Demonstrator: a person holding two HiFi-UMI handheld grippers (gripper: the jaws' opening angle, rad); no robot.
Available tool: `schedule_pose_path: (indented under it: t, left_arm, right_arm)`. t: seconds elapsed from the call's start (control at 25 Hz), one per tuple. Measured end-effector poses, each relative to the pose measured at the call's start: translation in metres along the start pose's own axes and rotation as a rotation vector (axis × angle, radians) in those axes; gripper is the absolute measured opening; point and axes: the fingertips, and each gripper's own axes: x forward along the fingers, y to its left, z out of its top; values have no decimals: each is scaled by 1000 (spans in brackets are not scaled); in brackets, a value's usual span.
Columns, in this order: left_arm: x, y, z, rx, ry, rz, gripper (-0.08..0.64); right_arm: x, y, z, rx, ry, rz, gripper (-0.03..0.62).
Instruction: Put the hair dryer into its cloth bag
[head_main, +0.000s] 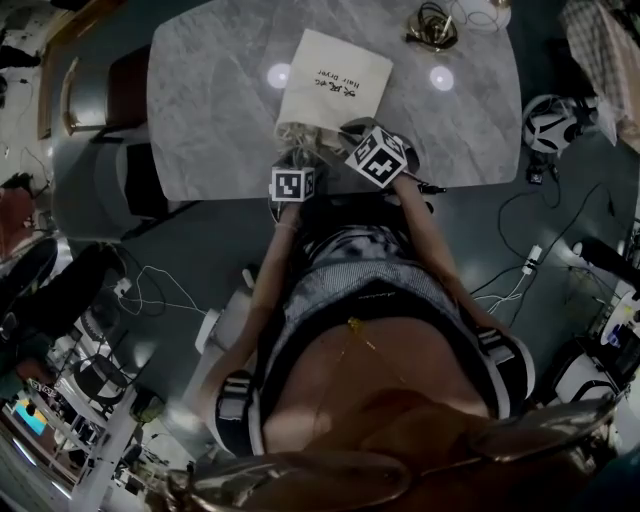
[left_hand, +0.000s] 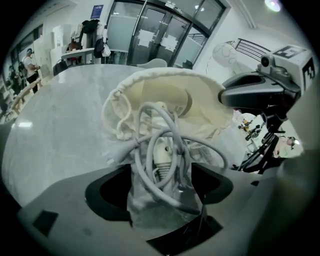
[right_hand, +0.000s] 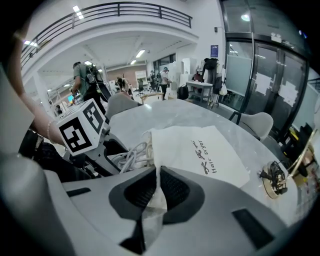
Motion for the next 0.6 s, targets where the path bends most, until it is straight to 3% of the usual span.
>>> schedule_pose_path:
  t: [0.12, 0.28, 0.6]
  left_arm:
    - [2, 6, -3, -10, 3, 41, 360]
    - [-2, 19, -5, 60, 24, 124, 356]
    - [4, 16, -7, 149, 68, 135, 305]
  right_arm:
    - [1, 3, 0, -15, 5, 9, 77]
    - [2, 6, 0, -21, 4, 14, 77]
    - [4, 5, 0, -20, -1, 11, 77]
